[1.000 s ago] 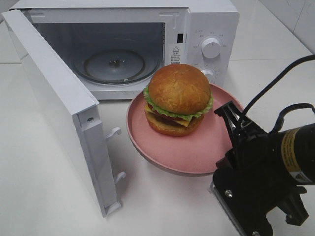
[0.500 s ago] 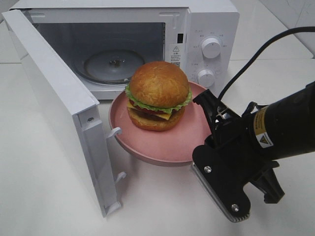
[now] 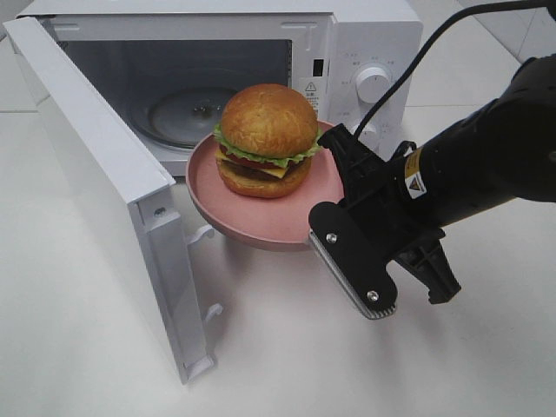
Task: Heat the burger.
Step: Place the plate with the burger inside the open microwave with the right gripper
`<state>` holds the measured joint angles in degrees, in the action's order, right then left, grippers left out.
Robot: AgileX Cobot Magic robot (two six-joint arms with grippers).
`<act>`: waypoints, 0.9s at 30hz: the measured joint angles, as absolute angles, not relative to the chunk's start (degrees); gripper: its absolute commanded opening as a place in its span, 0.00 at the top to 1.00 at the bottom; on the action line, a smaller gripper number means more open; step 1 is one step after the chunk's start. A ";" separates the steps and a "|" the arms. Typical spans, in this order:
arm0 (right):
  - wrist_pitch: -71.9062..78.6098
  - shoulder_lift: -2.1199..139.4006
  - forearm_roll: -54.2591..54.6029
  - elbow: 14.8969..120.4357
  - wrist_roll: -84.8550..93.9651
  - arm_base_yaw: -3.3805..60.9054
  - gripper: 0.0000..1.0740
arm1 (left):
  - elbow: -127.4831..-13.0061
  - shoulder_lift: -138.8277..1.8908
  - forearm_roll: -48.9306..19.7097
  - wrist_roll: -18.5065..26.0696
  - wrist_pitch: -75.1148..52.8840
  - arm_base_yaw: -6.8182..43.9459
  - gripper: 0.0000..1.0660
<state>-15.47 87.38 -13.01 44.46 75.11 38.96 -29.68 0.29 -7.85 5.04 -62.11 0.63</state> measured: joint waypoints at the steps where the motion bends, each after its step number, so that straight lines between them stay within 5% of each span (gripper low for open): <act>1: -15.47 88.01 -13.18 44.92 75.11 38.96 1.00 | -29.68 0.29 -7.85 5.04 -62.11 0.63 0.06; 27: -16.67 106.05 -13.64 65.15 75.23 38.96 1.00 | -29.68 0.29 -7.85 5.04 -62.11 0.63 0.06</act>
